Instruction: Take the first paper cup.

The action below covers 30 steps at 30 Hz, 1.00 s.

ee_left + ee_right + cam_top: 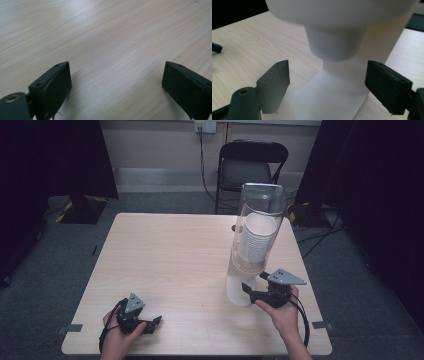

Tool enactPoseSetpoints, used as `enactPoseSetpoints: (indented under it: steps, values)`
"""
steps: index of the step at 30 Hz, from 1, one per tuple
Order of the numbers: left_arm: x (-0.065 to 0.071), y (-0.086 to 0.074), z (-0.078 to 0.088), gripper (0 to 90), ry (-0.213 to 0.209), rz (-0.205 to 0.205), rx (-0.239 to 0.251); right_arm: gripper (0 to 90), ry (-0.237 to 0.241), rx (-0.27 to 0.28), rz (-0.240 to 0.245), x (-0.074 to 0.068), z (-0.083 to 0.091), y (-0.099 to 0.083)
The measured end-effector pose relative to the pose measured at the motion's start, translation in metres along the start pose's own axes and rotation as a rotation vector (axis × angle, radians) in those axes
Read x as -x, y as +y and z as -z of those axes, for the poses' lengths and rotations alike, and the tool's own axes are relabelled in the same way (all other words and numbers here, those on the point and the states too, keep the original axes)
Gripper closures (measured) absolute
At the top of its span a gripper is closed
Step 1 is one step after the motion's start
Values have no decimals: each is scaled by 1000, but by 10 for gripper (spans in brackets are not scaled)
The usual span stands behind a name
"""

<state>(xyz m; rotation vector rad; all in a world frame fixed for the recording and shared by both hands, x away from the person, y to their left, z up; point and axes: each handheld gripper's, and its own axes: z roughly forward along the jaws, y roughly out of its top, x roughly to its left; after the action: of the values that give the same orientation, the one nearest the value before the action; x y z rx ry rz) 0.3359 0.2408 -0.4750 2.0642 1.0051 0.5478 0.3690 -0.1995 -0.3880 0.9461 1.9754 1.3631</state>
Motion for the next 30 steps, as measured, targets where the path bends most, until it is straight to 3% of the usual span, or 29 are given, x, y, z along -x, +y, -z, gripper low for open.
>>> enactPoseSetpoints:
  steps: [4,6,10,20,25,30]
  values:
    - [0,0,0,84,0,0,0,181,1,24,2,-4,-5,9]
    - [0,0,0,84,0,-1,-1,181,-23,29,19,-5,-7,12]
    - [0,0,0,81,-1,-2,-1,194,-38,51,6,-5,-10,14]
    - [0,0,0,79,-1,-3,-2,237,-74,132,-9,-6,-24,7]
    - [0,0,-1,77,-5,-1,3,283,-131,157,20,-9,-28,6]
    - [0,0,-1,77,-5,1,2,318,-156,182,27,-10,-31,5]
